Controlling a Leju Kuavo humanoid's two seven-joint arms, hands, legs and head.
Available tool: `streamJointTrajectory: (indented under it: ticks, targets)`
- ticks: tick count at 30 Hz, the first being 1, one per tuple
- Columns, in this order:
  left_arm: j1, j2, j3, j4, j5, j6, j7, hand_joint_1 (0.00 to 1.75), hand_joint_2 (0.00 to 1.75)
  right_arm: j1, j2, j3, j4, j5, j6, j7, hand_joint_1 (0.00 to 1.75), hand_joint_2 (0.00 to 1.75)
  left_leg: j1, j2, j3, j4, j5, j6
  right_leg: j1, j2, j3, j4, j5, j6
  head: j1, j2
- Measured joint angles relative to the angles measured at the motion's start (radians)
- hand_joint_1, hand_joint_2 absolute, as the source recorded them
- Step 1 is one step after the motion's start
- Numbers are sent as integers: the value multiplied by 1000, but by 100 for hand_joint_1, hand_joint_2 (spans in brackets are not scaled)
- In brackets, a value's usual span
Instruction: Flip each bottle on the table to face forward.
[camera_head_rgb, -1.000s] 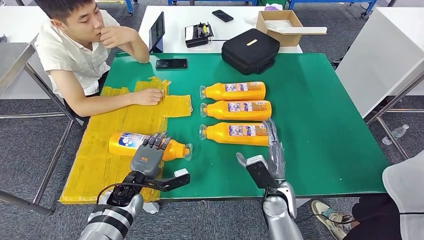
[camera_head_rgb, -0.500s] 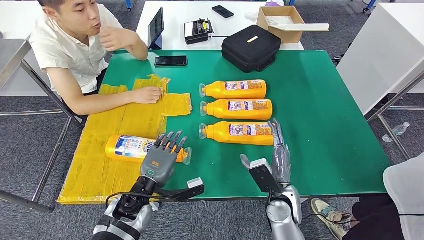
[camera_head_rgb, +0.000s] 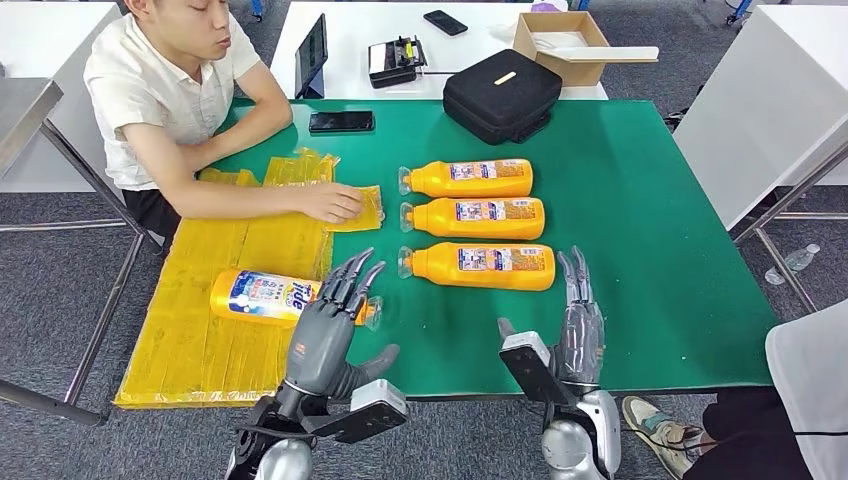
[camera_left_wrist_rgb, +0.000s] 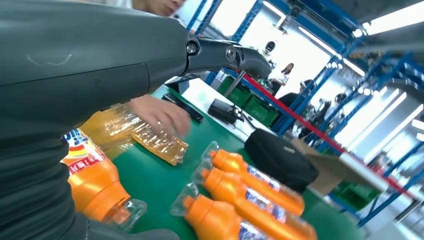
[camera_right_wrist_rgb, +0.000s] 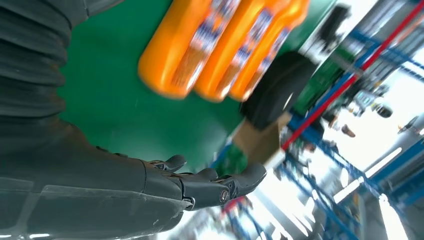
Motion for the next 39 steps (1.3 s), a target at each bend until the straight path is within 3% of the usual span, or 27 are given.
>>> streamJointTrajectory:
  ticks: [4, 9, 17, 25, 33, 39]
  targets:
    - [13, -4, 15, -16, 34, -3, -15, 0, 175, 14, -2, 1, -22, 78, -39, 31, 0, 175, 0, 0, 0, 0, 0, 0, 0, 0, 0, 0, 0, 0, 0, 0]
    - [23, -8, 32, -23, 70, -13, -36, 0, 175, 16, -36, 12, -22, 310, -114, 165, 0, 175, 0, 0, 0, 0, 0, 0, 0, 0, 1, 0, 0, 0, 0, 0]
    - [29, -12, 44, -33, 135, -34, -56, 0, 175, -5, -99, 20, 17, 445, -103, 297, 0, 175, 0, 0, 0, 0, 0, 0, 0, 0, 0, 0, 0, 0, 0, 0]
    - [29, -12, 43, -35, 145, -39, -63, 0, 175, -62, -154, 16, 113, 438, -39, 335, 0, 175, 0, 0, 0, 0, 0, 0, 0, 0, 0, 0, 0, 0, 0, 0]
    - [29, -12, 43, -35, 142, -36, -64, 0, 175, -82, -168, 15, 158, 434, -18, 344, 0, 175, 0, 0, 0, 0, 0, 0, 0, 0, 0, 0, 0, 0, 0, 0]
    - [29, -12, 41, -35, 130, -33, -64, 0, 175, -101, -176, 13, 201, 395, 70, 359, 0, 175, 0, 0, 0, 0, 0, 0, 0, 0, 0, 0, 0, 0, 0, 0]
